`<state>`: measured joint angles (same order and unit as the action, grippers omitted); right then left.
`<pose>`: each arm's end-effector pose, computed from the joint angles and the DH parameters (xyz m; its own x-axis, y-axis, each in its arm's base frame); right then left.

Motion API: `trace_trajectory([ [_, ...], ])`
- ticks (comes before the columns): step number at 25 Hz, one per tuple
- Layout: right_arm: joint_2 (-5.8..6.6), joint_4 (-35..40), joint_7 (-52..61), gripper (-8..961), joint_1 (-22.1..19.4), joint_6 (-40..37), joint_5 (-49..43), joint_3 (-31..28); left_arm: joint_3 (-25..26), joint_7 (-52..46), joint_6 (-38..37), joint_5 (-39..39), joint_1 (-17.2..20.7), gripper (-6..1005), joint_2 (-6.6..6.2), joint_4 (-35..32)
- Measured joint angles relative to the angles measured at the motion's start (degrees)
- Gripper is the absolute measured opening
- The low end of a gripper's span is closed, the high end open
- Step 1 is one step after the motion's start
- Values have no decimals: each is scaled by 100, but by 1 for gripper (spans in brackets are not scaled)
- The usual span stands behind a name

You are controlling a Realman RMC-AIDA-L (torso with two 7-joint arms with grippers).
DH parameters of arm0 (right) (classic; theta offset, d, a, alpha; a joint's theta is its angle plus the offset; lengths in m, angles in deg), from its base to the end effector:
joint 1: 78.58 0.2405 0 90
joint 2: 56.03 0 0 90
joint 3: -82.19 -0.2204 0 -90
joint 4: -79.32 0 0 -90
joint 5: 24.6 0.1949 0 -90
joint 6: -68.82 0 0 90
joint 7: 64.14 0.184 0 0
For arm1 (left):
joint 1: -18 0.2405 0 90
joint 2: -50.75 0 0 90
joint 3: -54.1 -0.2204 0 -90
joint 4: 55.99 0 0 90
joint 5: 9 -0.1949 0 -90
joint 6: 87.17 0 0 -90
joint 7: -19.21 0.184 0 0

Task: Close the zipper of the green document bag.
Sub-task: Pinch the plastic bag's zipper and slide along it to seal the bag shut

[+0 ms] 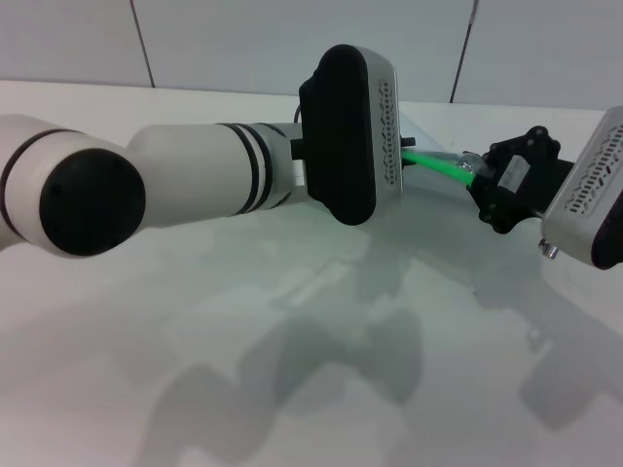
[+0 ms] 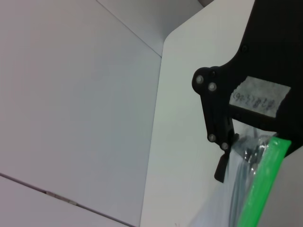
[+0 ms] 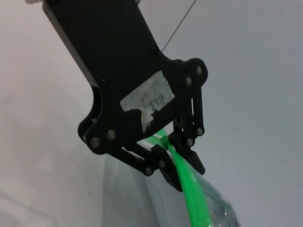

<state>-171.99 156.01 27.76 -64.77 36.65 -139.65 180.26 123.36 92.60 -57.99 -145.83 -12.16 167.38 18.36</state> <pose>0.1656 0.3660 -0.0299 0.9975 0.0699 -0.0061 0.0452 -0.7067 -0.7060 -0.0847 0.3753 -0.0836 0.9105 -0.3558 -0.2109 -0.4081 -0.6903 -0.5975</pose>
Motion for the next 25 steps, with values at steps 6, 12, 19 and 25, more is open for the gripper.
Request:
trace_trajectory([
  [6, 7, -162, 60, 50, 81, 9, 0, -62, 0, 0, 0, -2, 9, 131, 0, 2],
  [12, 4, -244, 103, 50, 135, 27, 0, -69, -17, 0, 1, -2, 10, 136, 4, 12],
  [19, 2, -362, 129, 50, 215, 34, 0, -87, -77, 0, -14, 21, 10, 134, 9, 27],
  [25, 3, -367, 132, 50, 220, 35, 3, -140, -80, -142, -2, -5, 10, 130, 4, 35],
])
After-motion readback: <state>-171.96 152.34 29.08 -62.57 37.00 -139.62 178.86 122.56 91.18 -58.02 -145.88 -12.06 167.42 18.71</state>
